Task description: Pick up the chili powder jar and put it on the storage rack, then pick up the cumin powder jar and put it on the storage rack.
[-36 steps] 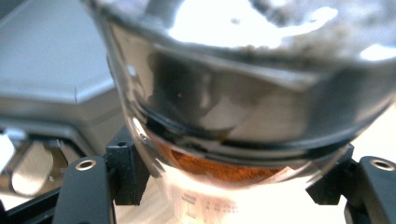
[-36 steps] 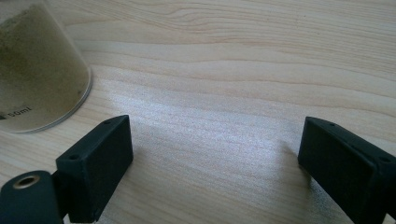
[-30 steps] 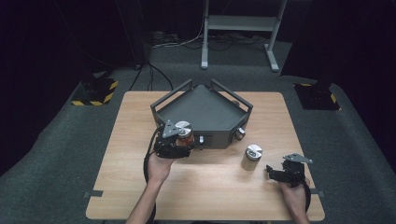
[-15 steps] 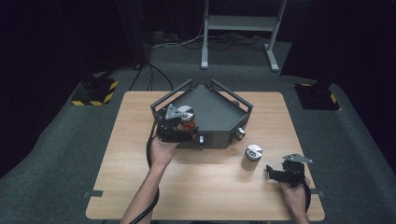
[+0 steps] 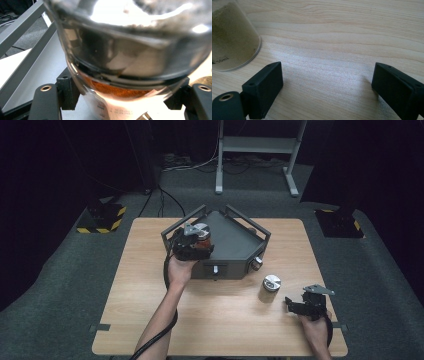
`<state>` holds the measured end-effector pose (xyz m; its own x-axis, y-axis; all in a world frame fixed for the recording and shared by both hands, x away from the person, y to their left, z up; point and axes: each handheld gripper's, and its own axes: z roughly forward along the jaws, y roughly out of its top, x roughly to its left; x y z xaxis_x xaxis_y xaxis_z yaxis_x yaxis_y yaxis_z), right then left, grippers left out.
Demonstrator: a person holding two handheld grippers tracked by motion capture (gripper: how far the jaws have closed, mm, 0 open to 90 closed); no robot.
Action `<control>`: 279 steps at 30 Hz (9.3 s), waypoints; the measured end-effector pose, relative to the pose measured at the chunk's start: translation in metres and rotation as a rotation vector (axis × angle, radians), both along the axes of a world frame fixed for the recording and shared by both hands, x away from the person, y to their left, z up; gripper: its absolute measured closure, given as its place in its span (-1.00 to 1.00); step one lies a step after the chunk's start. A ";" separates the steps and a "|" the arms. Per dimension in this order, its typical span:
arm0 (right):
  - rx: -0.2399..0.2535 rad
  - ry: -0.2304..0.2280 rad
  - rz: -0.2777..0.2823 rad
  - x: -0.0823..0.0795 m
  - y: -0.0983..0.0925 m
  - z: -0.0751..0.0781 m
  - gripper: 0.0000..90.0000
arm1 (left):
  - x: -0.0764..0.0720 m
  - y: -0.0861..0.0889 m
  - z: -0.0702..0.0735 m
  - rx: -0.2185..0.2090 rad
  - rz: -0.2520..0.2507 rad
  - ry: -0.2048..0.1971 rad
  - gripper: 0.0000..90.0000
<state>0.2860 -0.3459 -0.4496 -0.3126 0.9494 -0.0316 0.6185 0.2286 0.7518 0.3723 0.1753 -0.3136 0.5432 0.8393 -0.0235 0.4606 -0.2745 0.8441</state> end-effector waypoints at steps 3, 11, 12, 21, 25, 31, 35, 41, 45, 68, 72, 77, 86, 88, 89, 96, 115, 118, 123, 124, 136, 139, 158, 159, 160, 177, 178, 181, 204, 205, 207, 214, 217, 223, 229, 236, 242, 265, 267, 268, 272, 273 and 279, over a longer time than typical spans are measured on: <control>0.000 0.000 0.000 0.000 0.000 0.000 -0.77 | 0.004 -0.005 -0.002 0.010 0.009 0.006 -0.33; 0.000 0.000 0.000 0.000 0.000 0.000 -0.77 | 0.010 -0.010 -0.010 0.011 0.037 0.009 -0.33; 0.000 0.000 0.000 0.000 0.000 0.000 -0.77 | 0.010 -0.011 -0.011 0.013 0.039 0.008 -0.33; 0.000 0.000 0.000 0.000 0.000 0.000 -0.78 | 0.011 -0.014 -0.018 0.026 0.053 0.005 -0.33; 0.000 0.000 0.000 0.000 0.000 0.000 -0.77 | 0.011 -0.015 -0.020 0.043 0.055 0.005 -0.33; -0.001 -0.001 0.002 0.000 0.000 0.000 -0.77 | 0.010 -0.016 -0.022 0.039 0.058 0.001 -0.33; -0.001 -0.001 0.002 0.000 0.000 0.000 -0.77 | 0.010 -0.014 -0.023 0.037 0.055 -0.001 -0.33; -0.001 -0.001 0.002 0.000 0.000 0.000 -0.77 | 0.009 -0.013 -0.026 0.029 0.057 -0.006 -0.33; -0.001 -0.001 0.002 0.000 0.000 0.000 -0.77 | 0.009 -0.013 -0.026 0.027 0.056 -0.007 -0.33; -0.001 -0.001 0.002 0.000 0.000 0.000 -0.77 | -0.019 0.005 -0.031 0.012 0.052 -0.053 -0.90; -0.001 -0.001 0.002 0.000 0.000 0.000 -0.77 | -0.029 0.011 -0.033 0.013 0.045 -0.069 -0.91; -0.001 -0.001 0.002 0.000 0.000 0.000 -0.77 | -0.042 0.020 -0.036 0.003 0.041 -0.080 -0.91; -0.001 -0.001 0.002 0.000 0.000 0.000 -0.77 | -0.062 0.030 -0.046 0.004 0.036 -0.088 -0.91; -0.001 -0.001 0.002 0.000 0.000 0.000 -0.77 | -0.066 0.031 -0.048 0.020 0.027 -0.084 -0.91; -0.001 -0.001 0.002 0.000 0.000 0.000 -0.77 | -0.068 0.032 -0.049 0.021 0.027 -0.082 -0.91; -0.001 -0.001 0.002 0.000 0.000 0.000 -0.77 | -0.076 0.035 -0.059 0.028 0.022 -0.069 -0.91; -0.001 -0.001 0.002 0.000 0.000 0.000 -0.77 | -0.085 0.037 -0.088 0.028 0.014 -0.013 -0.90; -0.001 -0.001 0.002 0.000 0.000 0.000 -0.77 | -0.086 0.036 -0.093 0.032 0.016 0.002 -0.90; -0.001 -0.001 0.002 0.000 0.000 0.000 -0.77 | -0.086 0.035 -0.101 0.037 0.018 0.020 -0.90; -0.001 -0.001 0.002 0.000 0.000 0.000 -0.77 | -0.086 0.034 -0.103 0.041 0.018 0.024 -0.90; -0.001 -0.001 0.002 0.000 0.000 0.000 -0.77 | -0.085 0.027 -0.121 0.066 0.018 0.063 -0.90; -0.001 -0.001 0.002 0.000 0.000 0.000 -0.77 | -0.084 0.026 -0.125 0.064 0.022 0.071 -0.90; -0.001 -0.001 0.002 0.000 0.000 0.000 -0.77 | -0.079 0.019 -0.138 0.082 0.041 0.098 -0.89; -0.001 -0.001 0.002 0.000 0.000 0.000 -0.77 | -0.079 0.019 -0.138 0.084 0.042 0.098 -0.89; -0.001 -0.001 0.002 0.000 0.000 0.000 -0.77 | -0.079 0.018 -0.139 0.083 0.043 0.098 -0.89; -0.001 -0.001 0.002 0.000 0.000 0.000 -0.77 | -0.075 0.018 -0.145 0.090 0.063 0.115 -0.89; -0.001 -0.001 0.002 0.000 0.000 0.000 -0.77 | -0.075 0.018 -0.145 0.090 0.063 0.115 -0.89; -0.001 -0.001 0.002 0.000 0.000 0.000 -0.77 | -0.075 0.017 -0.145 0.092 0.061 0.119 -0.89; -0.001 0.000 0.002 0.000 0.000 0.000 -0.77 | -0.072 0.012 -0.144 0.114 0.058 0.131 -0.93; -0.001 0.000 0.002 0.000 0.000 0.000 -0.77 | -0.072 0.012 -0.144 0.114 0.058 0.131 -0.93; -0.001 0.000 0.002 0.000 0.000 0.000 -0.77 | -0.072 0.012 -0.144 0.114 0.058 0.131 -0.93; -0.004 0.011 -0.015 0.002 0.002 0.001 -0.87 | -0.072 0.012 -0.144 0.113 0.059 0.131 -0.93; -0.003 0.011 -0.021 0.001 0.003 0.001 -0.87 | -0.072 0.012 -0.144 0.113 0.058 0.131 -0.93; -0.003 0.012 -0.017 0.001 0.002 0.001 -0.88 | -0.072 0.012 -0.144 0.113 0.059 0.131 -0.93; 0.000 0.013 -0.016 0.002 0.002 0.001 -0.88 | -0.072 0.012 -0.144 0.113 0.058 0.131 -0.93; 0.000 0.015 -0.012 0.003 0.001 0.001 -0.90 | -0.072 0.012 -0.144 0.113 0.058 0.131 -0.93; 0.000 0.015 -0.011 0.003 0.001 0.001 -0.90 | -0.072 0.012 -0.144 0.113 0.059 0.131 -0.93; -0.001 0.015 -0.010 0.004 0.001 0.001 -0.90 | -0.072 0.012 -0.144 0.113 0.059 0.131 -0.93; 0.000 0.015 -0.010 0.004 0.001 0.001 -0.90 | -0.072 0.012 -0.144 0.113 0.059 0.131 -0.93; 0.000 0.015 -0.010 0.004 0.001 0.001 -0.90 | -0.072 0.012 -0.144 0.113 0.059 0.131 -0.93; 0.000 0.015 -0.006 0.004 0.000 0.001 -0.90 | -0.072 0.012 -0.144 0.113 0.059 0.130 -0.93; -0.001 0.015 -0.005 0.004 0.000 0.001 -0.90 | -0.072 0.012 -0.144 0.113 0.058 0.130 -0.93; -0.004 0.017 0.008 0.003 -0.002 0.002 -0.89 | -0.072 0.012 -0.144 0.114 0.058 0.131 -0.93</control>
<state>0.2891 -0.3475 -0.4477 -0.3209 0.9466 -0.0300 0.6296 0.2369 0.7399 0.2999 0.1874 -0.4572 0.4920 0.8705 0.0061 0.5823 -0.3343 0.7411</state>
